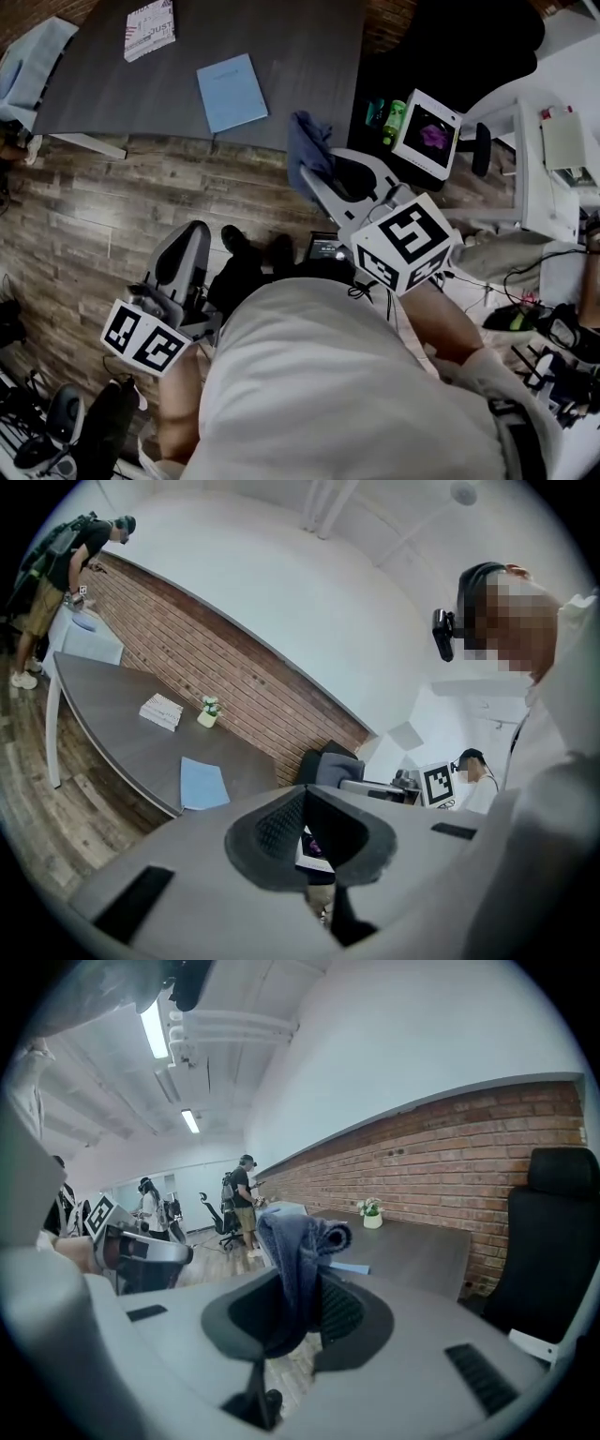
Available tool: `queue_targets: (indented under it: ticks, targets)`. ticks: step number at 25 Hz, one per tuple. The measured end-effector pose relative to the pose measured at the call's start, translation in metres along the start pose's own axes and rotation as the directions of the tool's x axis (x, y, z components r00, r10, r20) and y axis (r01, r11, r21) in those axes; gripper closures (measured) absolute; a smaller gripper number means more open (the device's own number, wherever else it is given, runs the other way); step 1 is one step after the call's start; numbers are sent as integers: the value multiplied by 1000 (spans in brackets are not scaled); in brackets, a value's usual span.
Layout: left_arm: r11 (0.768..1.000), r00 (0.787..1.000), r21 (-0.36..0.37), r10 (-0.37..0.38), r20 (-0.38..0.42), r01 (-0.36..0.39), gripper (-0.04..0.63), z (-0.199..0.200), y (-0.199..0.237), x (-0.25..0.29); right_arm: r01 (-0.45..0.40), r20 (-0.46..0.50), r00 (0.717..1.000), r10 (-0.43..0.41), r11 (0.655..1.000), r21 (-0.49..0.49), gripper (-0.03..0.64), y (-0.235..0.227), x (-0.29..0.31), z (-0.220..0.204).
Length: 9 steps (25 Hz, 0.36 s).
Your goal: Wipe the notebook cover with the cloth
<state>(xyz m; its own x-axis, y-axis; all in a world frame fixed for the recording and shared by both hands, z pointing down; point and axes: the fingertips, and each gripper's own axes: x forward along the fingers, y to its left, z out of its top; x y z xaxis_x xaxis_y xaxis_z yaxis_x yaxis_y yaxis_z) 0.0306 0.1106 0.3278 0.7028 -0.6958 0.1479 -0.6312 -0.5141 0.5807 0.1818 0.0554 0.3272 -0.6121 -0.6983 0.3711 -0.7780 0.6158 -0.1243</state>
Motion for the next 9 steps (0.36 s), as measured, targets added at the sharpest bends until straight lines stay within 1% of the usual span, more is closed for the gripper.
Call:
queue_targets:
  ticks: [5, 9]
  targets:
    - [1000, 1000, 2, 9, 8, -9, 584, -5, 1, -12, -11, 25, 1000, 11, 1000, -10, 531, 10, 0, 5]
    - [1000, 1000, 11, -1, -8, 1, 584, -14, -1, -16, -18, 47, 999, 18, 1000, -4, 531, 16, -4, 4]
